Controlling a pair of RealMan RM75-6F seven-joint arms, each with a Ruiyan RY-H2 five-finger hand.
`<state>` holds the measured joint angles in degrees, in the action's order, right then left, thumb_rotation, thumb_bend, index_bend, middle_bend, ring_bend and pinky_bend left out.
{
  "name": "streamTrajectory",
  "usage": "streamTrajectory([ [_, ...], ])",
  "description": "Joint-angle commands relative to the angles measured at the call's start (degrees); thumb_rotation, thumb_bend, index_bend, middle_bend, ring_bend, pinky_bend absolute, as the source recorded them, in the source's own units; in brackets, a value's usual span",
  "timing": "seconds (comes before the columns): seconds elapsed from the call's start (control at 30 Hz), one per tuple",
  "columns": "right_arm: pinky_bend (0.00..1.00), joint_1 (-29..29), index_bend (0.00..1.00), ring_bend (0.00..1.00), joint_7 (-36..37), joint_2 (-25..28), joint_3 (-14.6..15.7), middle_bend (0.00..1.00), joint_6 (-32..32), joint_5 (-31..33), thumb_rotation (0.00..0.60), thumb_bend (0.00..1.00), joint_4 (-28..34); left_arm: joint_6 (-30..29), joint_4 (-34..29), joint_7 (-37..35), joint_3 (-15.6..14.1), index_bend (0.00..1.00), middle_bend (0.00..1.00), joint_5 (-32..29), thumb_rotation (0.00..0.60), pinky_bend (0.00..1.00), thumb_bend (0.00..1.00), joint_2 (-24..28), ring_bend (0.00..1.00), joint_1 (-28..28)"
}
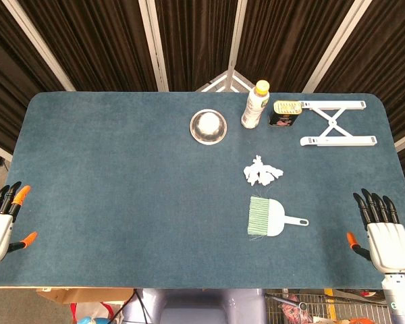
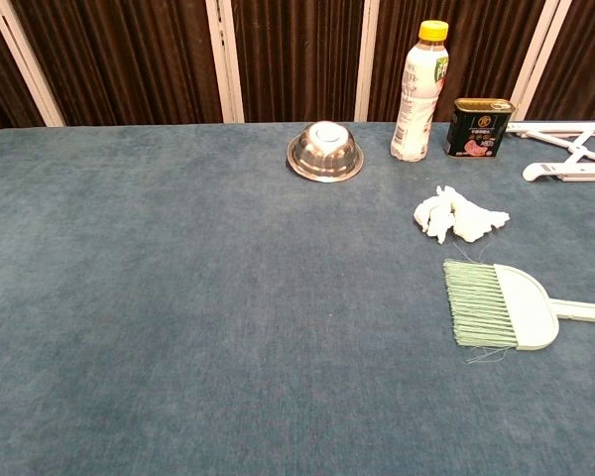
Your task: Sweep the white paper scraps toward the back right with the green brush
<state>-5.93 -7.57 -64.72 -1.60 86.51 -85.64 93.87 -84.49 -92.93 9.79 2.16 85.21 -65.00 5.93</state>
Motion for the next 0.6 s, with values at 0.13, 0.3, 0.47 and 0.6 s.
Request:
streamTrajectory([
  [0.13, 0.0, -0.23, 0.0, 0.0, -0.02, -0.19, -0.08, 0.0, -0.58, -0.25, 0.6, 0.35, 0.32, -0.05, 0.06, -0.07, 0.07, 0.0, 0.0, -0.08, 0.6, 0.01, 0.0, 0.02, 0.0, -0.01],
  [0.3, 0.08, -1.81, 0.0, 0.07, -1.03, -1.04, -0.66, 0.04, -2.67, -0.47, 0.6, 0.35, 1.77, -0.51, 0.18, -0.16, 0.08, 0.0, 0.0, 0.23, 0.6, 0.01, 0.0, -0.01, 0.0, -0.13],
  [0.47, 0.66, -4.7, 0.08, 0.64, -3.64, -3.15, -2.98, 0.61, -6.27, 1.95, 0.6, 0.35, 3.29, -0.84, 0.31, -0.65, 0.24, 0.0, 0.0, 0.33, 0.6, 0.01, 0.0, -0.09, 0.0, -0.17],
  [0.6, 0.86, -7.31, 0.32, 0.9, -3.21, -6.32, -5.07, 0.88, -10.92, 6.64, 0.6, 0.35, 3.86, -0.59, 0.5, -0.72, 0.17, 0.0, 0.0, 0.43, 0.6, 0.01, 0.0, -0.14, 0.0, -0.05],
])
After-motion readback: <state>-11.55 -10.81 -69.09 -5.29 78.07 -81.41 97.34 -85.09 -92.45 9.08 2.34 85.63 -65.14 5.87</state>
